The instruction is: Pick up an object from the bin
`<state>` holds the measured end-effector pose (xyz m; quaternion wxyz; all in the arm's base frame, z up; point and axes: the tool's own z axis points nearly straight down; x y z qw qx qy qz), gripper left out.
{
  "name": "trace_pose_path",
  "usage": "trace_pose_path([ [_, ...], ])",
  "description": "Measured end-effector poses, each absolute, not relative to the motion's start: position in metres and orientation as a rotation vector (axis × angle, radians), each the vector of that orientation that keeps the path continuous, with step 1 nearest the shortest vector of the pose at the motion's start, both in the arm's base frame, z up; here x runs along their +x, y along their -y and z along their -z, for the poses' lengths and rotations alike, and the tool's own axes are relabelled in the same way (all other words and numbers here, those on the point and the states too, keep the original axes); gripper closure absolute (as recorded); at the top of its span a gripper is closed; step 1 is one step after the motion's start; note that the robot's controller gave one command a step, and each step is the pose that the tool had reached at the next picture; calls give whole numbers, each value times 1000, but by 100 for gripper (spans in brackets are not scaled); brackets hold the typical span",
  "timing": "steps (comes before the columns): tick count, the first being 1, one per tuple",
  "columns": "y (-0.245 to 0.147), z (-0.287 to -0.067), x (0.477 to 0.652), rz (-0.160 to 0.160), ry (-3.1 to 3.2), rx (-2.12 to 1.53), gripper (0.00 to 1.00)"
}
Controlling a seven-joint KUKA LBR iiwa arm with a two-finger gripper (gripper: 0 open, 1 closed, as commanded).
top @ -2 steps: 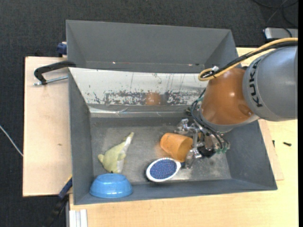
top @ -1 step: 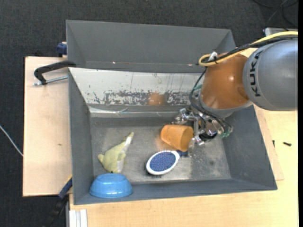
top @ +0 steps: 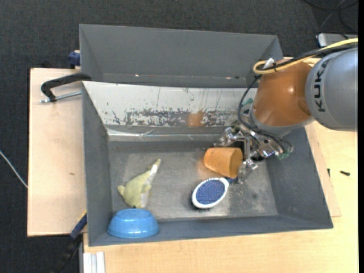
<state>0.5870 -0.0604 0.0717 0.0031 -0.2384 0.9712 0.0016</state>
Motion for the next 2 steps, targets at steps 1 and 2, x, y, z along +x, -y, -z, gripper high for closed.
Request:
trace_pose_path([
  [1,60,-74,589,-3,-3040,-749,100],
  [2,23,-251,583,6,-2883,-1212,100],
])
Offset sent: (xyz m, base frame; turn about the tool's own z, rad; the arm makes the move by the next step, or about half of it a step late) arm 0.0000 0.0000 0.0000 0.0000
